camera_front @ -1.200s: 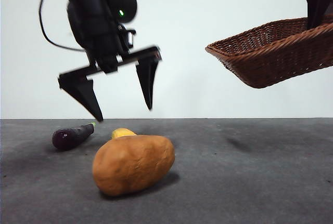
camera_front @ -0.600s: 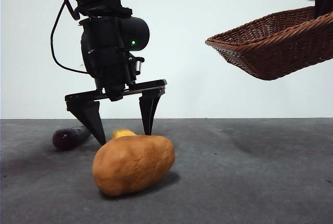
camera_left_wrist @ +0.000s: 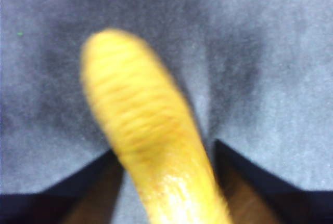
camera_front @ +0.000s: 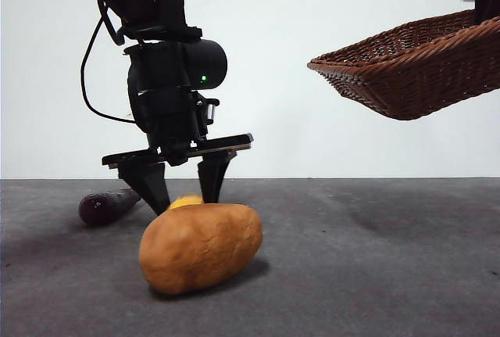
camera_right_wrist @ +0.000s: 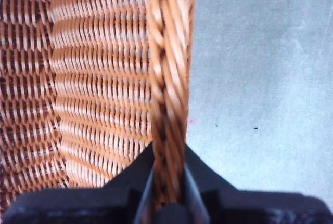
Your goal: Help me put the vegetables on the table into the basket
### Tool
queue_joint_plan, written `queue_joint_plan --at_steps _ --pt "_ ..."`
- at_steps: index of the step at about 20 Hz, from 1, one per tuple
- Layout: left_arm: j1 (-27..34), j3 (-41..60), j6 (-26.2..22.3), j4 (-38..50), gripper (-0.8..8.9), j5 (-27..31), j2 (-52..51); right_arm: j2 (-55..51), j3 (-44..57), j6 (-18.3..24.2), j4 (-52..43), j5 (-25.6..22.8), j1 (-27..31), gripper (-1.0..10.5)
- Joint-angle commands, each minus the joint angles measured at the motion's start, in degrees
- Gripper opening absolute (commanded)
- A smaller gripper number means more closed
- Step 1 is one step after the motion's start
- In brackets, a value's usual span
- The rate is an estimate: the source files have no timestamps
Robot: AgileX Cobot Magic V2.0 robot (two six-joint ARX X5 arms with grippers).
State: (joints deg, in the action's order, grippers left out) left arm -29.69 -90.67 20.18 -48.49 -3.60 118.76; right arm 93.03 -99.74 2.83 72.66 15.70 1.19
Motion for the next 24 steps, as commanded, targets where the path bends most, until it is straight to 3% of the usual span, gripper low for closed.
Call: queue_joint_plan --at_steps 1,6,8,11,14,16,21,24 --pt "-0.02 -0.52 -0.83 0.22 -0.09 -1.33 -0.35 -0.66 -0.37 0.28 -0.22 0.81 -0.04 -0.1" --pt "-0.81 -10.08 -6.60 -4.59 -0.08 -11.61 -5.97 -0.63 -0.37 0.13 0.20 0.72 -0.04 -0.1" --pt "-1.81 -12.98 -8.79 -5.90 -0.08 -12.22 -10.56 -0.59 -0.37 -1.22 0.74 -0.02 -0.04 -0.1" --pt "-3.91 -13.05 -8.63 -1.05 -0.08 -12.28 -17.92 -0.59 -0.35 -3.50 3.30 -0.11 -0.87 -0.1" --pt "-6.01 -13.05 -7.91 3.69 -0.06 -14.32 -19.67 -0.59 -0.35 -5.35 4.11 -0.13 -6.12 -0.1" --pt "-5.99 -13.05 -4.87 3.34 0.24 -16.61 -17.86 -0.59 -0.35 -6.40 4.04 -0.35 -11.06 -0.1" --pt "-4.98 -13.05 -2.25 1.46 5.45 -17.40 -15.06 -0.57 -0.35 -8.90 3.63 -2.23 -18.80 -0.1" --pt "-4.74 -13.05 -1.09 1.62 5.78 -17.40 -14.95 -0.57 -0.35 -9.33 3.67 -2.54 -20.31 -0.1"
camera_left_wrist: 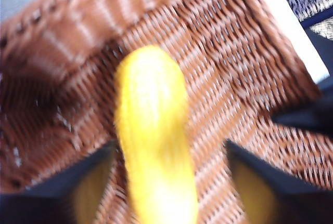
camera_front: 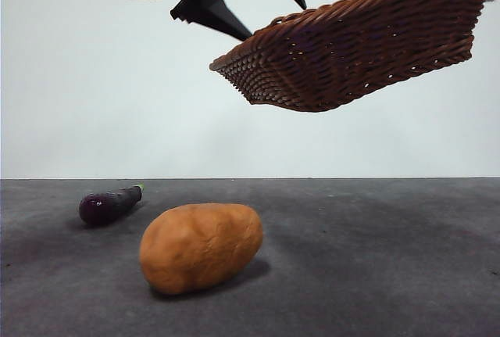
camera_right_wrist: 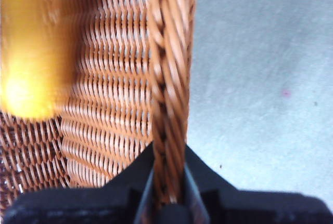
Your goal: Help me put the vegetables on the table into the basket
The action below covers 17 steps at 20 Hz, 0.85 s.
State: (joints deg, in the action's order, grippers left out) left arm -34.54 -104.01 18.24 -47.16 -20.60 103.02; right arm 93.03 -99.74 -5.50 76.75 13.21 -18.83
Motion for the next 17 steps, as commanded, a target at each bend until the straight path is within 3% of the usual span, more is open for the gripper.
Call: queue_joint_plan --at_steps 1,5,9,13,17 --pt "0.11 0.28 0.83 0.39 5.77 -0.42 0.74 -0.57 -0.35 -0.98 -0.44 -0.48 -0.28 -0.1" --pt "1.84 0.28 -7.34 -4.66 5.69 -0.37 -2.75 -0.48 -0.24 -0.63 0.02 -6.40 1.18 -0.1" --pt "2.47 0.28 -16.96 -16.17 5.69 3.19 -10.03 0.63 -0.02 0.85 0.04 -6.34 5.70 -0.1" --pt "1.42 0.52 -24.85 -26.64 5.69 2.80 -11.50 2.32 0.68 3.32 -0.39 -5.33 10.10 -0.1" --pt "-1.11 6.56 -25.97 -26.23 5.69 2.64 -11.52 2.45 0.74 4.94 -0.85 -3.52 13.25 -0.1"
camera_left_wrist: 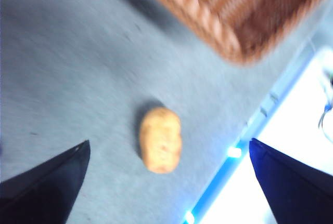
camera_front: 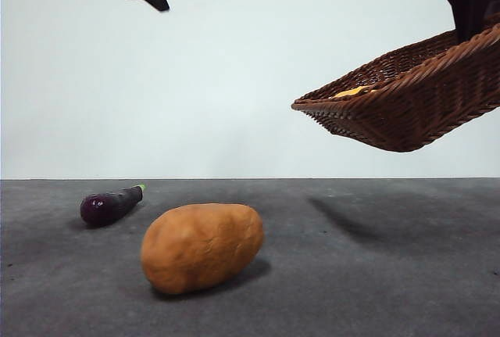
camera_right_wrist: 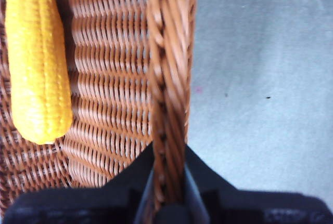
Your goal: Help me put the vegetables on the table into the basket
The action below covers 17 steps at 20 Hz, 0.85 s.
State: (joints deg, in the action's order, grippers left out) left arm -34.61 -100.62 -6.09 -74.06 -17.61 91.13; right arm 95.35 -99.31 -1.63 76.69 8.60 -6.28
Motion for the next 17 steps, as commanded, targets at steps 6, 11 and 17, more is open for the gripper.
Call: queue_joint_plan --at_steps 6,11,17 --pt "-5.11 24.04 -4.76 16.06 5.71 5.73 0.37 0.13 0.31 2.12 -0.37 1.05 3.04 -0.1" --pt "-5.75 34.49 -6.43 26.60 7.58 8.63 0.39 0.13 0.31 2.14 -0.35 1.07 2.95 -0.1" --pt "-6.84 35.41 -6.23 31.52 7.54 8.35 1.18 0.13 0.31 2.29 -0.31 1.05 2.97 -0.1"
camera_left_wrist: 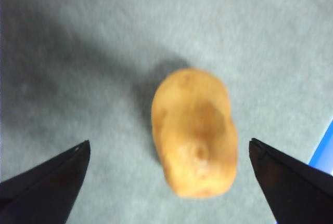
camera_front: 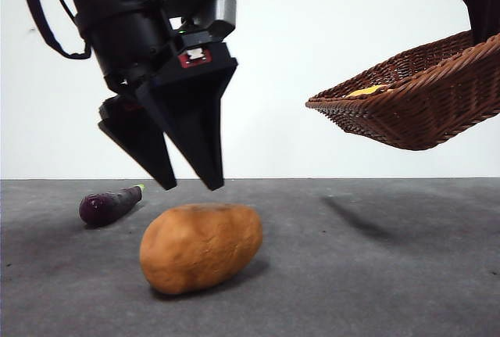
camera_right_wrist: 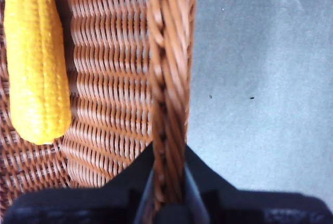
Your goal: Help me put the vegetables on the table into the basket
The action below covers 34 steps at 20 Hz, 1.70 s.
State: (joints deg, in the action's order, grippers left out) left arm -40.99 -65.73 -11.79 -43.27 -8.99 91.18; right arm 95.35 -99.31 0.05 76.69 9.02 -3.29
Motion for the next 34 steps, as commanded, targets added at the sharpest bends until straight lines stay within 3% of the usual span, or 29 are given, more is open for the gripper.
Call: queue_joint_plan --at_steps 1,4,7,8,9,11,14,20,25,28,32,34 --pt "-0.66 0.52 -0.28 1.05 7.54 -0.42 1.75 0.13 0.31 0.61 -0.33 0.63 -0.02 -0.1" --pt "-0.74 0.52 0.90 1.68 7.54 -4.61 4.61 0.13 0.31 0.61 -0.35 0.66 -0.02 -0.1" --pt "-0.74 0.52 1.95 2.89 7.45 -4.22 8.33 0.13 0.31 0.61 -0.39 0.63 -0.02 -0.1" --pt "-0.72 0.52 2.60 3.23 6.65 -3.13 9.14 0.13 0.31 0.61 -0.37 0.63 -0.02 -0.1" --pt "-0.72 0.52 3.02 3.32 4.65 -2.27 9.25 0.13 0.31 0.61 -0.37 0.63 -0.02 -0.1" --pt "-0.96 0.52 2.99 3.87 -0.30 -1.92 9.25 0.13 0.31 0.61 -0.39 0.61 -0.02 -0.1" --pt "-1.01 0.50 3.15 3.93 -0.08 -3.87 9.22 0.13 0.31 0.66 -0.39 0.63 -0.02 -0.1" --pt "-1.09 -0.46 7.10 3.98 -0.08 -15.50 1.53 0.13 0.31 0.63 -0.42 0.61 -0.02 -0.1" --pt "-1.09 -0.46 10.80 3.93 -0.08 -15.45 -12.44 0.13 0.31 0.57 -0.37 0.63 -0.07 -0.1" --pt "-1.11 -0.46 16.68 9.20 -0.06 -15.45 -19.67 0.13 0.31 -0.07 -0.48 0.68 -0.15 -0.1" --pt "-2.08 -0.46 22.34 18.93 -0.05 -15.04 -20.83 0.13 0.31 -1.16 -0.42 1.46 -3.02 -0.1" --pt "-2.71 -0.46 22.77 21.27 -0.05 -14.97 -19.02 0.13 0.31 -1.64 -0.52 1.49 -5.66 -0.1"
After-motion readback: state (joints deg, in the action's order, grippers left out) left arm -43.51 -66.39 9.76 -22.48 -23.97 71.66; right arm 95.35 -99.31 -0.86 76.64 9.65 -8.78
